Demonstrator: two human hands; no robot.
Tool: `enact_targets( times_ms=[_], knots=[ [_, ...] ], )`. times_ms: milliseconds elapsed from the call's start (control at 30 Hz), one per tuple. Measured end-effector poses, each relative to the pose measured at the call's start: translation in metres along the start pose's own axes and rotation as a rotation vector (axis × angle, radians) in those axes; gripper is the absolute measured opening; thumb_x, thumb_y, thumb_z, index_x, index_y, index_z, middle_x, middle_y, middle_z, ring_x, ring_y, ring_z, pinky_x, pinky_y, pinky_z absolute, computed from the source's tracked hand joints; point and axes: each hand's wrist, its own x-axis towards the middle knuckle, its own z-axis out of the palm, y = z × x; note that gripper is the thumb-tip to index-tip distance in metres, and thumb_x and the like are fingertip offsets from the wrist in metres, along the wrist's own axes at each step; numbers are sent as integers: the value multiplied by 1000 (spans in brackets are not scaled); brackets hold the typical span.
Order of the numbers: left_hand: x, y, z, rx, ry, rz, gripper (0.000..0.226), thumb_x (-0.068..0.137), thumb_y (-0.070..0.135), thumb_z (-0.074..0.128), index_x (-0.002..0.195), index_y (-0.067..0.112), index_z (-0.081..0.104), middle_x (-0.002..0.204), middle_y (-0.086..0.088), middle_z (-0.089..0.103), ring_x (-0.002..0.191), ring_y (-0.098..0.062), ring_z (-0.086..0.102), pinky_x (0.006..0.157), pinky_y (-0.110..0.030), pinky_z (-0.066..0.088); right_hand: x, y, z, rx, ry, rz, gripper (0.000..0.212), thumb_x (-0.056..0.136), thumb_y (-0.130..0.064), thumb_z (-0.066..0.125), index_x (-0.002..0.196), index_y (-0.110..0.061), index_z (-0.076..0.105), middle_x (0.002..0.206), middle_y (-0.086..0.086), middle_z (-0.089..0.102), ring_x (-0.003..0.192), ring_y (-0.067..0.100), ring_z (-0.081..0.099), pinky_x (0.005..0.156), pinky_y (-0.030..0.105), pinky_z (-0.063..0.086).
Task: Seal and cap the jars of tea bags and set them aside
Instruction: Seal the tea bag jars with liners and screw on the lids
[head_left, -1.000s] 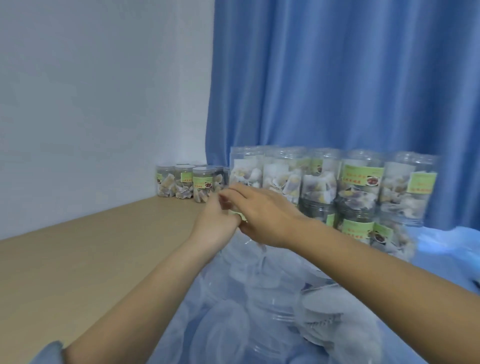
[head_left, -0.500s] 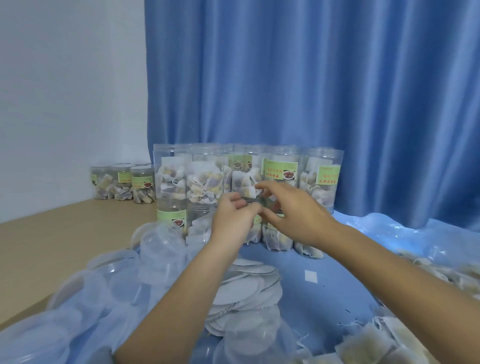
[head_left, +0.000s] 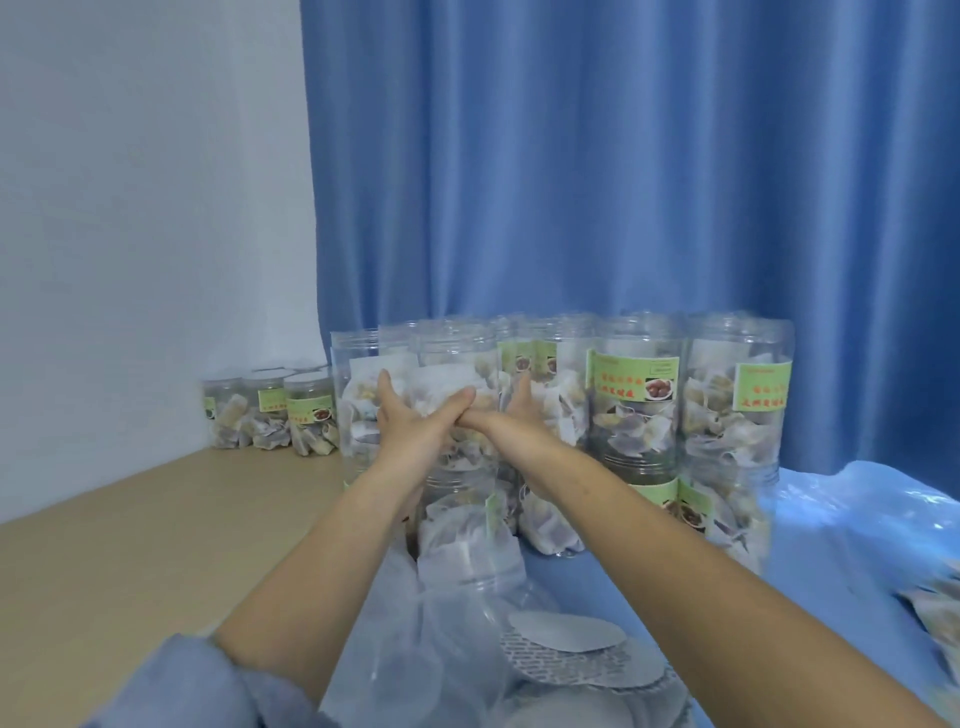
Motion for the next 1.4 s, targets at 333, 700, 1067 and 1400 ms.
enact_targets(
  times_ms=[333, 700, 1067, 1400],
  knots=[
    [-7, -5, -1, -152, -148, -69, 108, 76, 24, 76, 149, 35, -3, 158, 2, 10, 142, -19, 24, 104, -37, 29, -15, 13, -9, 43, 45, -217, 96, 75, -16, 76, 150, -27, 16, 152, -3, 31, 132, 10, 36, 103, 28, 39],
    [-125, 35, 56, -58, -299, -96, 80, 77, 21, 76, 139, 29, 26, 138, 1, 49, 115, -18, 54, 90, -39, 47, -129, 7, -103, -231, 171, -304, 53, 68, -17, 82, 111, -27, 52, 94, -17, 65, 75, -15, 59, 61, 3, 44],
    [-211, -2, 133, -137, -355, -203, 57, 69, -7, 75, 120, 6, 51, 119, -12, 63, 106, -23, 62, 82, -29, 52, -216, 85, -171, -318, 328, -211, 62, 66, -25, 84, 118, -32, 52, 100, -2, 64, 99, 21, 58, 83, 32, 50],
    [-230, -44, 137, 126, -216, -127, 71, 70, 9, 76, 131, 16, 41, 122, 5, 54, 114, -20, 54, 97, -38, 45, -216, 139, -160, -328, 304, -28, 79, 70, -38, 80, 137, -26, 38, 118, 0, 55, 98, 16, 59, 81, 24, 48]
  ],
)
